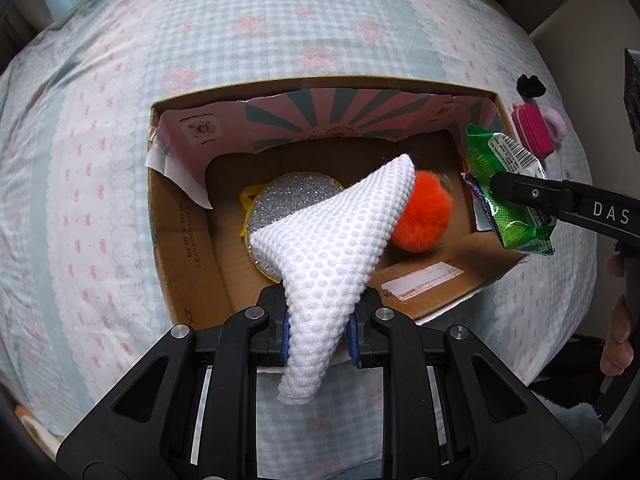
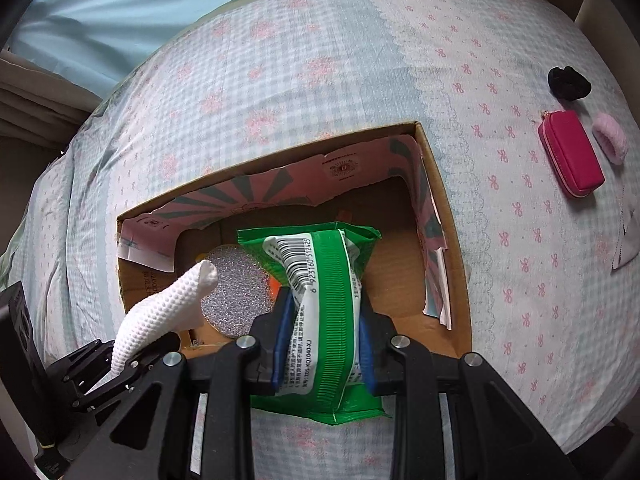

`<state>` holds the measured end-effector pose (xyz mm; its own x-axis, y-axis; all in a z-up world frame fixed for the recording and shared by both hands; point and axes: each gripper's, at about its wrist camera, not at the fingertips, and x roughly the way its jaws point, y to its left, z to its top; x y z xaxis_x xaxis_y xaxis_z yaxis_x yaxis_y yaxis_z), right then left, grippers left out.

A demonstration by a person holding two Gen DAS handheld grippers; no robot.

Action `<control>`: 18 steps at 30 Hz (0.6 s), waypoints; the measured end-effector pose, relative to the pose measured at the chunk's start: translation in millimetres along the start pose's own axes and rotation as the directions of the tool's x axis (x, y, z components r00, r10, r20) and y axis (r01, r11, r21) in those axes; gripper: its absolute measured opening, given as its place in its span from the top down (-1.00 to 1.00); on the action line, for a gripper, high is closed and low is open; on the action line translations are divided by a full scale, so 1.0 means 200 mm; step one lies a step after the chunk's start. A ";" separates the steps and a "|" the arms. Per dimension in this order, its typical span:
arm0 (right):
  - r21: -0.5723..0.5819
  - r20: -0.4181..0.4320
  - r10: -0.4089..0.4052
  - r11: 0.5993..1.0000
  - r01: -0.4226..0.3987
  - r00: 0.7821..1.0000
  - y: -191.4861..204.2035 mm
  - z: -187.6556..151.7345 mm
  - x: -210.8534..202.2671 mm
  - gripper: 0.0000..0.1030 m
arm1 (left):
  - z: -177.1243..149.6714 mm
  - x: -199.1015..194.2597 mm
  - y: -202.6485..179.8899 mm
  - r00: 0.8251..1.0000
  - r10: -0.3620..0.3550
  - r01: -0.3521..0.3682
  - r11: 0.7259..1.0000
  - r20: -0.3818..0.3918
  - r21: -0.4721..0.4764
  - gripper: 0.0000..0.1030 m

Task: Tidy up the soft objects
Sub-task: 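Carry the white cloth and green packet over the box and release, then lift both open tools away from the box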

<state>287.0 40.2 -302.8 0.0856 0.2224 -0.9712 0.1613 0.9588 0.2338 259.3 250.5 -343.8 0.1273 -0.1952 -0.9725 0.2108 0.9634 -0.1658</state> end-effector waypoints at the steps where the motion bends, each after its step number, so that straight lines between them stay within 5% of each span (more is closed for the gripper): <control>1: -0.009 -0.006 -0.007 1.000 0.007 1.000 0.01 0.02 0.01 0.48 | 0.01 0.00 -0.01 1.000 0.009 -0.009 1.000 0.001 0.005 0.66; 2: -0.011 -0.014 -0.006 1.000 0.006 1.000 0.01 0.03 0.02 0.48 | 0.02 0.00 -0.01 1.000 0.016 -0.017 1.000 0.008 0.012 0.65; 4: 0.010 0.005 0.005 1.000 -0.005 1.000 0.00 0.06 0.02 0.42 | 0.03 -0.02 -0.04 1.000 0.017 -0.018 0.999 0.018 0.035 0.26; 5: 0.024 0.025 0.017 1.000 -0.018 1.000 0.00 0.06 0.01 0.18 | 0.03 -0.02 -0.05 1.000 0.017 -0.018 0.999 0.020 0.045 -0.52; 6: 0.041 0.036 0.031 0.999 -0.033 0.999 -0.01 0.07 0.01 -0.06 | 0.03 -0.03 -0.06 0.999 0.025 -0.026 0.998 0.031 0.053 -0.98; 7: 0.057 0.039 0.042 0.997 -0.044 0.998 -0.02 0.08 0.01 -0.65 | 0.02 -0.05 -0.06 0.998 0.025 -0.028 0.998 0.049 0.059 -1.00; 8: 0.068 0.036 0.051 0.996 -0.053 0.998 -0.03 0.08 0.02 -0.99 | 0.02 -0.06 -0.07 0.998 0.024 -0.027 0.998 0.050 0.062 -0.99; 18: 0.082 0.150 0.052 0.995 -0.064 0.987 -0.08 -0.02 -0.07 -0.99 | -0.04 -0.11 0.01 0.998 0.051 -0.052 0.999 0.047 0.002 -0.99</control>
<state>280.3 23.0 -293.0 0.2406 0.2425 -0.9398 0.2351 0.9249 0.2988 248.4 258.9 -324.5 0.1837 -0.1539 -0.9709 0.2063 0.9717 -0.1150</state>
